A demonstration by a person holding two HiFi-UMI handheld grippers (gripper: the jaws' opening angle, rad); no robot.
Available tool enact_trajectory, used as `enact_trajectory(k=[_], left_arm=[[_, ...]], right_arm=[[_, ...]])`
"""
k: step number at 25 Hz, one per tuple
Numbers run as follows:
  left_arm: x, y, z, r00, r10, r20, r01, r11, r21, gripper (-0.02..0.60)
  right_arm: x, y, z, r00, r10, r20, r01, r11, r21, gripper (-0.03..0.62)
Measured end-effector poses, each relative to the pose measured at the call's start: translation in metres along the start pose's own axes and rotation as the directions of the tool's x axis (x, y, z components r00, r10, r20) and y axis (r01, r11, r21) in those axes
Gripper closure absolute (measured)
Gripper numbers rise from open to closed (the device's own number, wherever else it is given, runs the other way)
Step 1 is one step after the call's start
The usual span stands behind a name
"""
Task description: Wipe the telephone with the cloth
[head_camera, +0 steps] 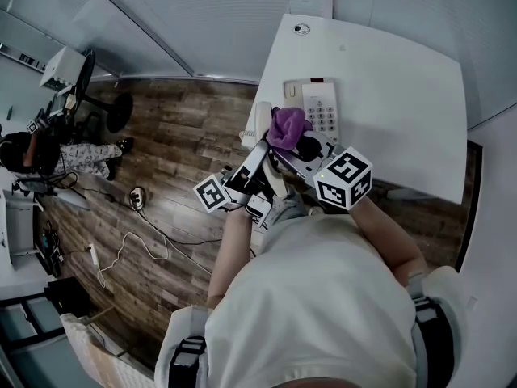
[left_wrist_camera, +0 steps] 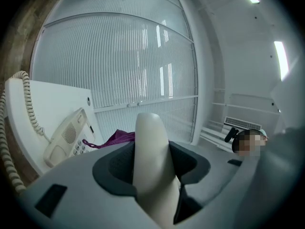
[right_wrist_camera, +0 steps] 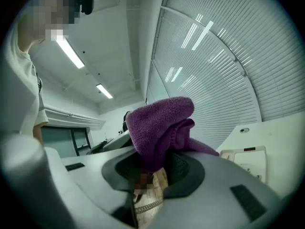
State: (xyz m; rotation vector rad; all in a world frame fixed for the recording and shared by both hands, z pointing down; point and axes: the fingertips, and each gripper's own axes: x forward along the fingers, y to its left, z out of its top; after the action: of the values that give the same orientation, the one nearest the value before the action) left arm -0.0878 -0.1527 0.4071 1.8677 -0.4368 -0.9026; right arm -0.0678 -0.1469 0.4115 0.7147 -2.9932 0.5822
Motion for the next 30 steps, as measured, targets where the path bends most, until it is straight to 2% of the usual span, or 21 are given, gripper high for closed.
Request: enact_trajectory(k=[14,22,26,30], left_arm=[[0.01,0.009,0.003,1.0,0.026,0.017,-0.026,1.0,0.01,0.356],[0.019,0.013,0.001,0.999,0.04,0.007,-0.04,0.999,0.024,0.356],[0.022,0.016,0.0,0.999,0.051,0.007,-0.051,0.998,0.021,0.356],[0.023,0.016,0.002,0.999,0.046,0.02,-0.046,0.999,0.011,0.356]], right_arm=[[-0.004,0.007,-0.017,0.986,0.126,-0.108,-0.126,0.992,0.007,0.477],[-0.014,0.001,-0.019,0.953,0.202,-0.227,-0.212,0.977,-0.021,0.479],[-0.018,-0.001,-0.025,0.94,0.191,-0.283,-0.221,0.972,-0.076,0.479],[-0.024,0.002,-0.033,0.915,0.211,-0.344,-0.271,0.953,-0.136,0.48]])
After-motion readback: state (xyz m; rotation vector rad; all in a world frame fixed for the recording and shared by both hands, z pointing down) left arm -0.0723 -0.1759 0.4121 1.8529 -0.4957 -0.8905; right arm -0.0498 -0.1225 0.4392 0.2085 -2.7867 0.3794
